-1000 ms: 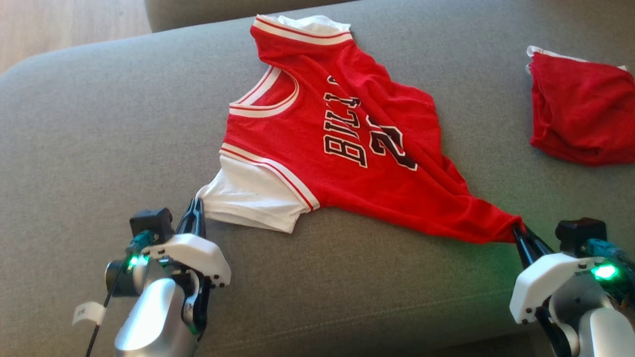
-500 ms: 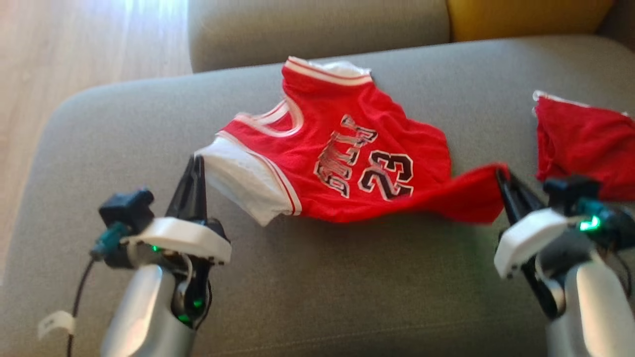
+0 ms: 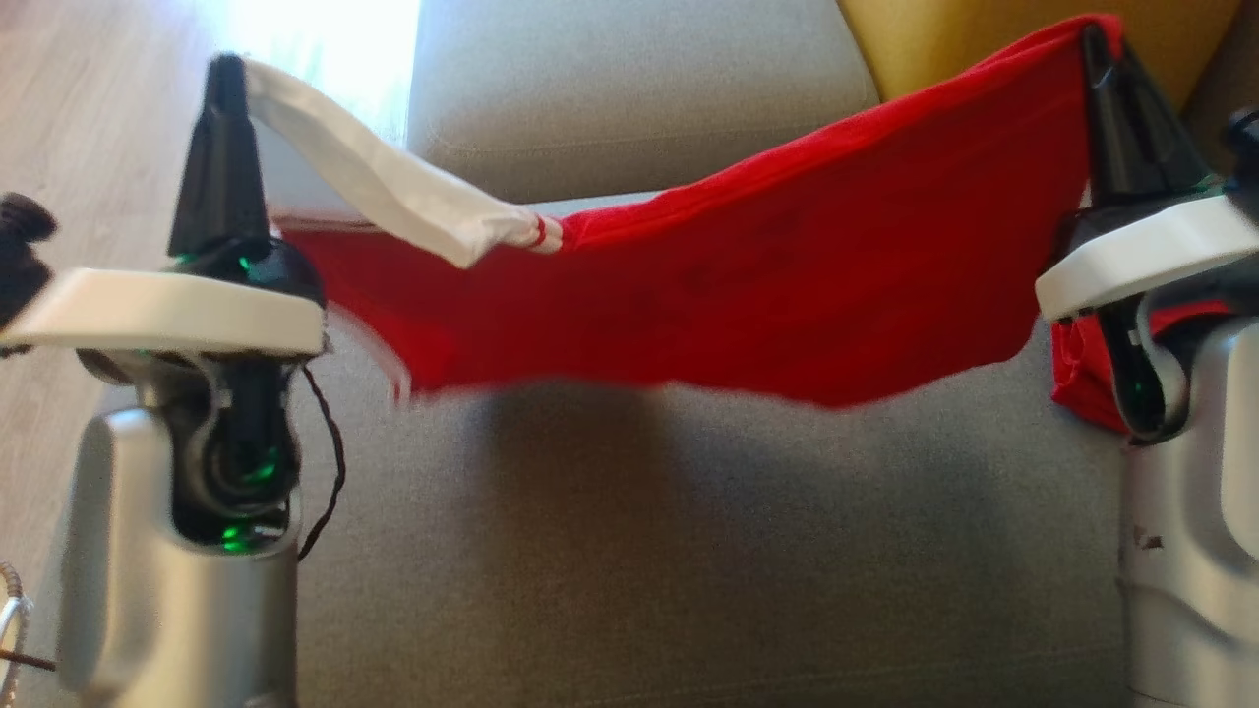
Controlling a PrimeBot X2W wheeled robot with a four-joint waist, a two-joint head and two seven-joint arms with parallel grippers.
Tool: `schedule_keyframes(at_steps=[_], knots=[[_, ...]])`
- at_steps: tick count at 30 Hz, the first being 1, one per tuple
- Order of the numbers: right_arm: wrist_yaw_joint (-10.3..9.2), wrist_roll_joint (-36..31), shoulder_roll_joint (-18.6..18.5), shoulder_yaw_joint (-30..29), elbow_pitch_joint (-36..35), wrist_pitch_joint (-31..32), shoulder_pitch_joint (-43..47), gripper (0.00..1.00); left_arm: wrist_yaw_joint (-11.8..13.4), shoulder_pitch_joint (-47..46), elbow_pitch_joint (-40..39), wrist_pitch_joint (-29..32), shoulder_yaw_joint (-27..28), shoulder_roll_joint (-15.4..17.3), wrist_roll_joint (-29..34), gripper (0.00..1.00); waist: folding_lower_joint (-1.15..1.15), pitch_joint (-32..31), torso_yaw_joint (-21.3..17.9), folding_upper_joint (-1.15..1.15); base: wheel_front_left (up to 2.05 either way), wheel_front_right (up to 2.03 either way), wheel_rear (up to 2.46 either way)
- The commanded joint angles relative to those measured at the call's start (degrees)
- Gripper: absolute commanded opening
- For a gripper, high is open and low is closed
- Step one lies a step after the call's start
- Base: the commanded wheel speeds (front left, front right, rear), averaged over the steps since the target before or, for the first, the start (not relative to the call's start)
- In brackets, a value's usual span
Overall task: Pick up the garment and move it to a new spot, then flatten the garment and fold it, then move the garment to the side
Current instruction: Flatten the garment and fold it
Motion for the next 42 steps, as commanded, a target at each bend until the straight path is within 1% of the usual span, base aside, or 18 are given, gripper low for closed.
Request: schedule_keyframes(at_steps=[1,4,7,8,10,13,16,18,21,23,25,27,30,32,34,37,39,42], knots=[[-0.02,-0.02,-0.11,1.09,-2.58,-0.11,-2.91,0.00,0.93,-3.50,-3.73,0.86,2.15,0.78,-1.99,0.00,0.00,-0.46,0.05,0.00,0.00,0.00,0.00],[-0.02,0.51,-0.11,0.85,-4.31,1.36,-3.05,0.00,3.77,-4.10,-8.09,2.21,2.42,0.62,-6.30,0.00,0.00,-0.82,-0.02,0.00,0.00,0.00,0.00],[-0.02,2.02,-0.11,0.34,-5.72,4.02,-3.24,0.00,7.47,-5.12,-11.10,2.83,2.99,0.55,-9.90,0.00,0.00,-0.41,-0.09,0.00,0.00,0.00,0.00],[-0.02,2.68,-0.11,0.20,-5.99,5.04,-3.52,0.00,8.72,-5.61,-11.44,3.06,3.16,0.53,-10.60,0.00,0.00,-0.03,-0.08,0.00,0.00,0.00,0.00],[-0.02,2.95,-0.11,0.24,-6.07,7.07,-4.45,0.00,10.60,-7.03,-11.14,3.21,3.41,0.63,-9.87,0.00,0.00,1.12,-0.05,0.00,0.00,0.00,0.00],[-0.02,3.11,-0.11,0.71,-4.18,10.33,-7.32,0.00,12.22,-10.73,-8.29,4.64,3.73,0.80,-10.20,0.00,0.00,3.81,0.15,0.00,0.00,0.00,0.00],[-0.02,4.10,-0.11,1.32,0.55,13.55,-12.87,0.00,14.01,-17.07,-1.77,6.44,5.23,0.87,-12.38,0.00,0.00,7.70,0.39,0.00,0.00,0.00,0.00],[-0.02,4.22,-0.11,1.53,4.45,15.50,-19.01,0.00,14.24,-23.45,3.24,7.16,5.52,2.65,-11.75,0.00,0.00,12.32,0.52,0.00,0.00,0.00,0.00],[-0.02,2.22,-0.19,2.67,11.92,16.08,-30.99,0.00,13.37,-35.00,12.59,7.18,5.22,5.26,-10.33,0.00,0.00,19.73,0.65,0.00,0.00,0.00,0.00],[-0.02,0.48,-0.47,2.93,17.53,13.70,-40.11,0.00,11.75,-43.64,19.35,5.28,4.55,7.21,-8.26,0.00,0.00,24.13,0.83,0.00,0.00,0.00,0.00],[-0.02,-1.92,-0.51,1.13,22.87,9.21,-49.31,0.00,9.89,-52.28,25.96,2.25,4.18,8.18,-6.74,0.00,0.00,27.80,1.22,0.00,0.00,0.00,0.00],[-0.02,-3.84,-0.42,-2.68,27.72,3.02,-57.56,0.00,7.62,-60.25,31.82,-1.98,4.09,8.63,-5.55,0.00,0.00,30.45,1.76,0.00,0.00,0.00,0.00],[-0.02,-6.74,-0.23,-8.93,34.23,-6.37,-66.01,0.00,4.48,-69.34,39.26,-8.55,5.10,8.08,-5.56,0.00,0.00,32.90,2.74,0.00,0.00,0.00,0.00],[-0.02,-6.53,-0.16,-10.68,39.29,-11.80,-68.95,0.00,2.36,-72.90,43.46,-12.16,5.48,7.46,-5.71,0.00,0.00,33.57,3.46,0.00,0.00,0.00,0.00],[-0.02,-5.22,-0.15,-10.29,44.24,-14.56,-70.04,0.00,0.04,-74.79,46.75,-13.94,5.21,7.09,-5.43,0.00,0.00,34.19,4.04,0.00,0.00,0.00,0.00],[-0.02,-3.87,-0.13,-9.05,50.09,-15.98,-68.43,0.00,-3.52,-74.39,50.52,-15.08,4.13,6.49,-4.71,0.00,0.00,34.91,4.69,0.00,0.00,0.00,0.00],[-0.02,-2.90,-0.13,-9.94,53.10,-16.25,-66.02,0.00,-5.71,-72.85,52.59,-15.42,3.16,6.32,-4.04,0.00,0.00,35.12,5.13,0.00,0.00,0.00,0.00],[-0.02,-1.51,-0.13,-11.24,55.75,-16.37,-62.05,0.00,-7.95,-69.15,55.17,-15.71,1.16,6.02,-2.56,0.00,0.00,35.33,5.98,0.00,0.00,0.00,0.00]])
